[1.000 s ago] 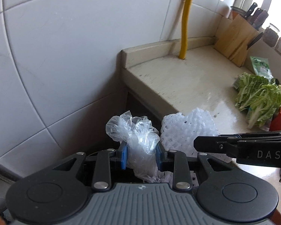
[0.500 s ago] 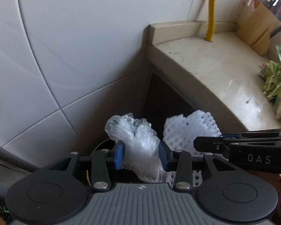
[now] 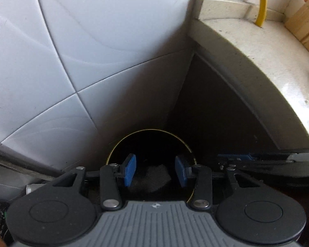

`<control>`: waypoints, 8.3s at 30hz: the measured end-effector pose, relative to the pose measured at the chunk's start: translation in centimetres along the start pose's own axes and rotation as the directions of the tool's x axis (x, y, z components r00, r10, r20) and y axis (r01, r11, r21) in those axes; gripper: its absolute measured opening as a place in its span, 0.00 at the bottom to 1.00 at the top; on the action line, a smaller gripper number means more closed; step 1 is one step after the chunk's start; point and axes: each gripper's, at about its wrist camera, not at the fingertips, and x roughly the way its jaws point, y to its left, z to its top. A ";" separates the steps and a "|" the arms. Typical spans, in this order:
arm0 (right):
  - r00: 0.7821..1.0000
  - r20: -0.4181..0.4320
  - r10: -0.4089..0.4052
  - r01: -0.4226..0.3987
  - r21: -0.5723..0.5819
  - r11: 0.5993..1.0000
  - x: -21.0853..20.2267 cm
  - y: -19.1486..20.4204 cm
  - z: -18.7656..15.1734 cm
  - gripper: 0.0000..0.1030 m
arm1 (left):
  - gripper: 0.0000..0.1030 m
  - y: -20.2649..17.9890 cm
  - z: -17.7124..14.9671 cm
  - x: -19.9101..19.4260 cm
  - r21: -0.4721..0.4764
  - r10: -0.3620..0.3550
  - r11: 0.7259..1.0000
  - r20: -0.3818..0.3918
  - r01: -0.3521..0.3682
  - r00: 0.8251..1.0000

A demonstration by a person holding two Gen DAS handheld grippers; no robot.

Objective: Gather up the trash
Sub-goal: 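Open the left tool over the bin while the right tool releases the foam net, then move both open tools back toward the cutting board, then grasp the second plastic bag with the left tool while the right tool grasps another foam net, then lift the plastic bag and foam net with both tools toward the bin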

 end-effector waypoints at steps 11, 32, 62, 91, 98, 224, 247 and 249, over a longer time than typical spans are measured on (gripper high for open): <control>0.999 -0.035 -0.032 0.032 -0.013 0.999 -0.1 0.2 0.4 0.43 | 0.45 0.0 -0.1 1.5 0.020 0.055 0.998 -0.049 -0.054 0.997; 0.992 -0.038 -0.121 0.121 0.010 0.993 -3.5 0.0 -1.2 0.76 | 0.61 -1.7 -0.5 1.9 0.090 0.071 0.994 -0.069 -0.064 0.995; 0.863 0.504 -0.033 0.043 -0.008 0.999 -18.1 0.9 -5.1 0.96 | 0.63 -3.5 -0.1 -6.5 0.133 -0.194 0.978 0.273 0.163 0.942; 0.731 0.626 -0.272 0.101 0.295 0.950 -28.6 -12.9 -11.8 0.72 | 0.71 -18.0 -0.5 -11.0 0.382 -0.450 0.861 0.263 0.336 0.853; 0.653 0.639 -0.407 0.210 0.364 0.908 -31.8 -15.7 -13.9 0.72 | 0.71 -24.0 -0.9 -11.0 0.477 -0.531 0.785 0.188 0.395 0.826; 0.722 0.655 -0.222 0.020 0.302 0.953 -36.9 -20.0 -9.3 0.29 | 0.35 -28.9 0.4 -13.2 0.388 -0.659 0.732 0.191 0.560 0.728; 0.828 0.554 0.083 -0.071 -0.043 0.997 -28.7 -5.9 -3.5 0.28 | 0.35 -11.9 -1.4 -15.6 0.160 -0.447 0.893 0.419 0.420 0.790; 0.838 0.535 0.110 -0.084 -0.072 0.994 -27.7 -4.6 -3.0 0.28 | 0.35 -10.5 -1.6 -15.5 0.132 -0.424 0.903 0.429 0.409 0.798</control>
